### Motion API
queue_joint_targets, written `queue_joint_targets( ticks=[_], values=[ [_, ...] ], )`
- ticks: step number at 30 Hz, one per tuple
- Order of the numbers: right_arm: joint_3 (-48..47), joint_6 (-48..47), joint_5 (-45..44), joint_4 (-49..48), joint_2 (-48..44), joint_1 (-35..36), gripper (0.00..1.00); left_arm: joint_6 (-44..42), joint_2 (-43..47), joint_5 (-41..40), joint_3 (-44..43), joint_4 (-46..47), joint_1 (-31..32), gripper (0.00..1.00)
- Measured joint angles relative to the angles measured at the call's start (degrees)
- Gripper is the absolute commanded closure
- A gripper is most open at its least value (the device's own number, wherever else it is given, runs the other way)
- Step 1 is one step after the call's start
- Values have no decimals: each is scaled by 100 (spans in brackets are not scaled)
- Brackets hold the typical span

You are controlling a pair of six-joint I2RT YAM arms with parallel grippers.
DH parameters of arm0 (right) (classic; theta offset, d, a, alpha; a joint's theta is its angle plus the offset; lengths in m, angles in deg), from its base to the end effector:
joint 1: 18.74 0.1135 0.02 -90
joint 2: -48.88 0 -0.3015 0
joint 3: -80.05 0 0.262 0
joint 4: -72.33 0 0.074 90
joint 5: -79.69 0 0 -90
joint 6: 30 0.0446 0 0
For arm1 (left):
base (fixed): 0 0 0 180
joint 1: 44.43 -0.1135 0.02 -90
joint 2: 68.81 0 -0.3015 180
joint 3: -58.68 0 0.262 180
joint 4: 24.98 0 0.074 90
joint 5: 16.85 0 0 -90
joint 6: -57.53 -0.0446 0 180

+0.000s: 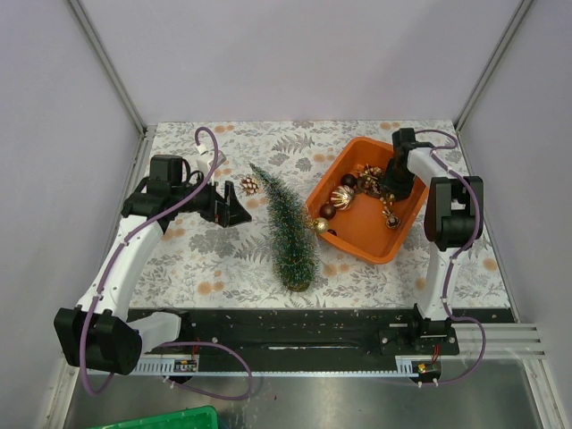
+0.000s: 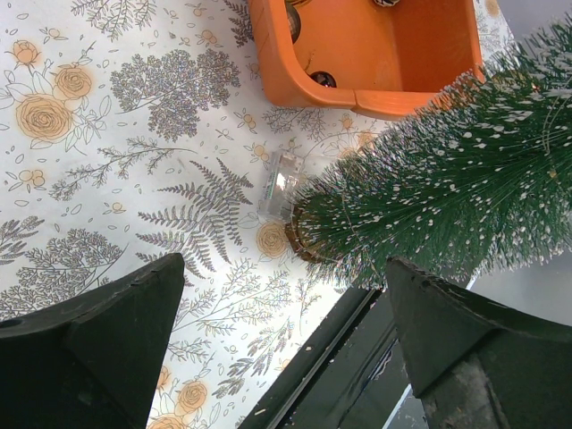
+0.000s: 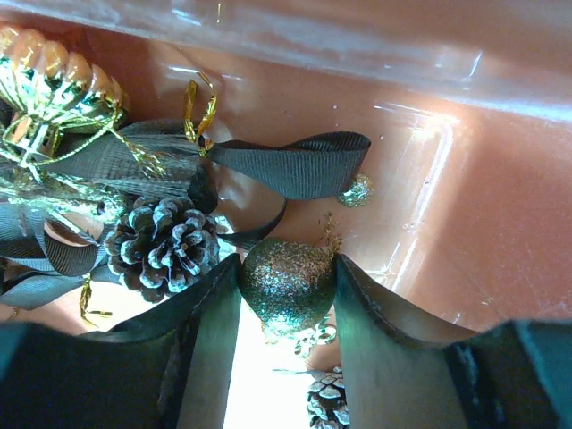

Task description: Decorate the small christmas tree

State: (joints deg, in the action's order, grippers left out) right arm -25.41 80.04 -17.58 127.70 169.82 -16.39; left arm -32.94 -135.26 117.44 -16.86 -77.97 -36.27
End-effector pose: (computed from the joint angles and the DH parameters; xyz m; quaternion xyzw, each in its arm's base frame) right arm 0.4661 0.0135 0.1905 0.1617 0.9708 -0.0291 0.1750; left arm 0.2278 -0.0641 0.3578 0.2113 0.8388 -0.3704 0.3386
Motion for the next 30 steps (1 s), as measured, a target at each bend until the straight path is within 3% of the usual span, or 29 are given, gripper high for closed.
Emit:
queue_joint_targets(
  ticks=[8, 16, 24, 30],
  values=[
    [116, 63, 26, 114, -352, 0, 57, 4, 0, 2, 9, 4, 0, 1],
    [120, 221, 247, 251, -1672, 0, 57, 7, 0, 4, 9, 48, 0, 1],
    [1012, 662, 2041, -210, -3473, 0, 55, 9, 24, 7, 9, 66, 0, 1],
    [1676, 892, 3226, -586, -3816, 0, 56, 42, 81, 9, 9, 92, 0, 1]
  ],
)
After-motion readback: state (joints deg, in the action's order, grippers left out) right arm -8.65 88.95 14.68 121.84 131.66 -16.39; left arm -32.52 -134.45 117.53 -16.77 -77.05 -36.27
